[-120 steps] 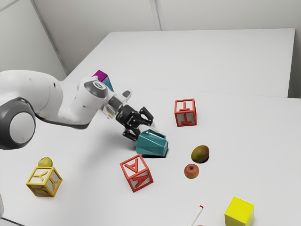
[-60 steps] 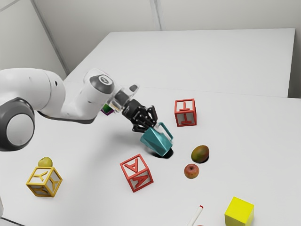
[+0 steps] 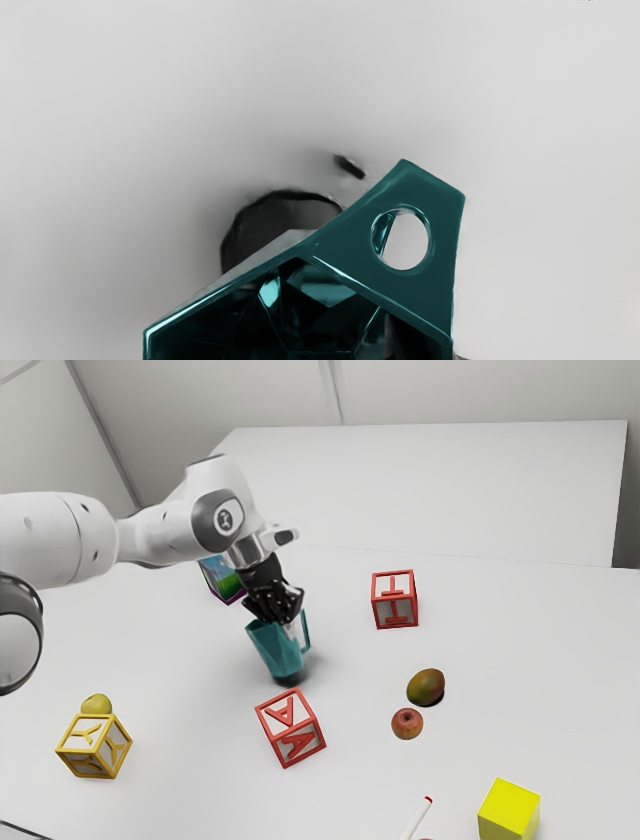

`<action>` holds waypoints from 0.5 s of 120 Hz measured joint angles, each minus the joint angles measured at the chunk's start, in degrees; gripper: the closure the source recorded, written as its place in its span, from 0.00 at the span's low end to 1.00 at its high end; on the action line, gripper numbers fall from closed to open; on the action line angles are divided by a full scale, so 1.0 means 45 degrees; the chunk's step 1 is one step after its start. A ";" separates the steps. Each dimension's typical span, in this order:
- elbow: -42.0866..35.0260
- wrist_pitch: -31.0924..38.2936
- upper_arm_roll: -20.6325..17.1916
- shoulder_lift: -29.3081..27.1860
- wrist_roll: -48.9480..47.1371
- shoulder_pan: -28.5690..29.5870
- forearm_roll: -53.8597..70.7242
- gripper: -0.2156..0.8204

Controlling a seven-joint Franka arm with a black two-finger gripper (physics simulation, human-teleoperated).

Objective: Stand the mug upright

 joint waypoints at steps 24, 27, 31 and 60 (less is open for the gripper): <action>0.0001 0.0884 -0.0003 -0.0010 -0.0100 -0.0022 0.2208 0.96; 0.0001 0.0969 -0.0004 -0.0010 -0.0108 -0.0028 0.2379 0.96; 0.0002 0.1066 -0.0004 -0.0005 -0.0118 -0.0034 0.2560 0.96; -0.0089 0.1678 -0.0004 0.0164 -0.0179 -0.0081 0.3135 0.96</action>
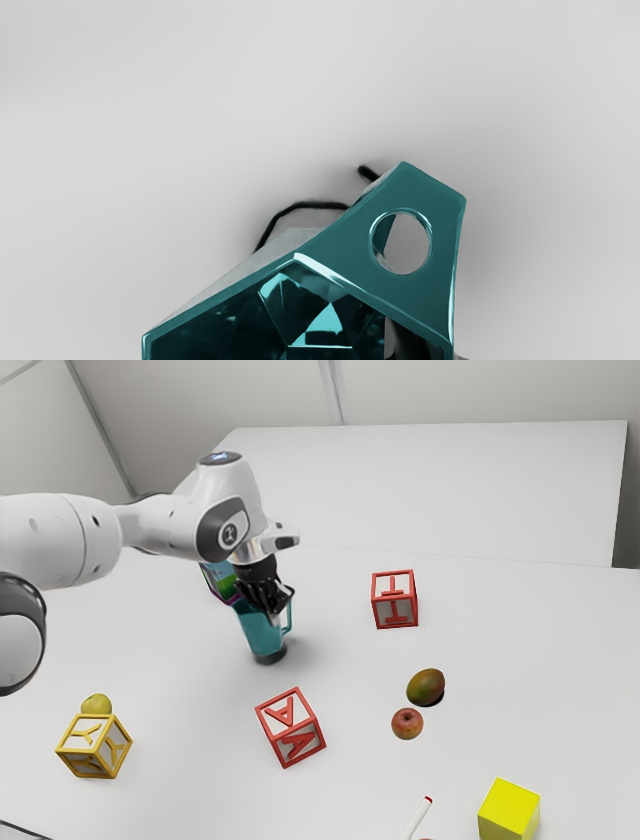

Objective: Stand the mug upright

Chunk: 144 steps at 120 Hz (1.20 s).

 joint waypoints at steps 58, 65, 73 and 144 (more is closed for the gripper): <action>0.0013 0.0492 -0.0093 0.0455 -0.0088 -0.0111 -0.0060 0.59; 0.0013 0.0478 -0.0096 0.0352 -0.0094 -0.0113 -0.0085 0.50; 0.0013 0.0451 -0.0097 0.0134 -0.0102 -0.0113 -0.0095 0.42; 0.0174 -0.0297 -0.0074 -0.3002 -0.0103 -0.0635 0.0234 0.22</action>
